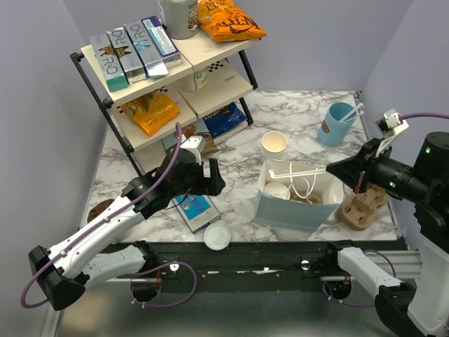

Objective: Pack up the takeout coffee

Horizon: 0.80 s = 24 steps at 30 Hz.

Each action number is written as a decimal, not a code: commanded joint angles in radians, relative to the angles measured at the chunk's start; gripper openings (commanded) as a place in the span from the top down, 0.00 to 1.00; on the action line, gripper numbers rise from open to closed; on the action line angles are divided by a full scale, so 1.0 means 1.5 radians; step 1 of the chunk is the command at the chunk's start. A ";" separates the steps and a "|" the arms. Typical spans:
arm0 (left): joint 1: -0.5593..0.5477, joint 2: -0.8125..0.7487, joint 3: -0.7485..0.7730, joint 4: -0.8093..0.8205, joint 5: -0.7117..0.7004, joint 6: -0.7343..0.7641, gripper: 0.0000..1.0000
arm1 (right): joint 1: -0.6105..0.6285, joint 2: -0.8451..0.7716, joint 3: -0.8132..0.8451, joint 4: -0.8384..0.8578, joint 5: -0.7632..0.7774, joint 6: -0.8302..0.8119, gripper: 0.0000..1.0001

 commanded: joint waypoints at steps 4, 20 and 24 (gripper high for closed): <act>0.003 -0.008 -0.012 0.022 0.025 0.006 0.01 | 0.004 0.011 0.020 -0.097 0.126 0.027 0.99; 0.003 -0.040 -0.021 0.030 0.028 0.004 0.01 | 0.004 0.010 0.113 -0.150 0.224 0.081 0.99; 0.002 -0.045 -0.023 0.032 0.034 0.004 0.01 | 0.004 -0.001 0.089 -0.146 0.118 0.065 0.99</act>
